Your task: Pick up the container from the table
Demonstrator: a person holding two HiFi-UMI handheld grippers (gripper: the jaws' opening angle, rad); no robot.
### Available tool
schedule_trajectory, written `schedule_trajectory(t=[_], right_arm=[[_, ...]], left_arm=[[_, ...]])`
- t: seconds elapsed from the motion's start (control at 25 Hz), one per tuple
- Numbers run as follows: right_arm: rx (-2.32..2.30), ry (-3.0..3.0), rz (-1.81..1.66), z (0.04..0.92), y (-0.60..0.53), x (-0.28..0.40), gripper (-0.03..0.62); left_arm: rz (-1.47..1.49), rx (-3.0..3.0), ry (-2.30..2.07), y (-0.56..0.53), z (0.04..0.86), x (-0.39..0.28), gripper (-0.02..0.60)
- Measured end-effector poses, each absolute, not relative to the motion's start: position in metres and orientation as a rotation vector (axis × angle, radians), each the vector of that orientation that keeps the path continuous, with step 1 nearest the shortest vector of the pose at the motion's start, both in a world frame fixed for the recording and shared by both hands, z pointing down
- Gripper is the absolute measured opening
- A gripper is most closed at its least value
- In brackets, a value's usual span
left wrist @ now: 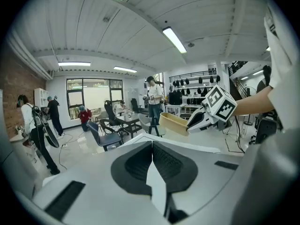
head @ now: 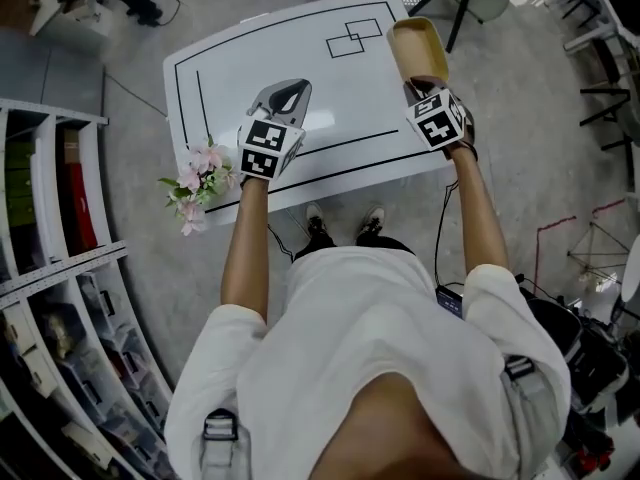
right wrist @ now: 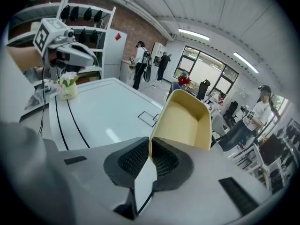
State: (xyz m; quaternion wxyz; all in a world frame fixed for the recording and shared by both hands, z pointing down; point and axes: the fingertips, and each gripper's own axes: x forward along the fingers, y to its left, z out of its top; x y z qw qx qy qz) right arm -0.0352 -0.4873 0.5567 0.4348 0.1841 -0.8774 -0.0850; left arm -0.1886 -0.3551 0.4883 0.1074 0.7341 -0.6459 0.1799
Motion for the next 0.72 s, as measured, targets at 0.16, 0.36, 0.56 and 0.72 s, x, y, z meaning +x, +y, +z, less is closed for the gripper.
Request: schedule_trajectory(t=[0.16,0.36,0.56,0.72], right_arm=[[0.557,-2.312,-0.192,0.493,-0.488,-0.035,0.035],[0.675,-2.452,-0.197,0.424,-0.492,-0.023,0.035],[0.744,-2.576,-0.250,0.358,-0.486,-0.017,0.035],[0.796,-2.644,-0.324,0.315,-0.479,-0.011,0.035]], left_arm=[[0.513,2.245,-1.946,-0.366,0.446,-0.187,0.018],[0.495,2.345,-1.987,-0.375,0.401,-0.178,0.018],[0.468,2.440,-2.042,-0.381,0.354,-0.166,0.018],[0.456,2.527,-2.062,-0.384,0.319,-0.154,0.018]])
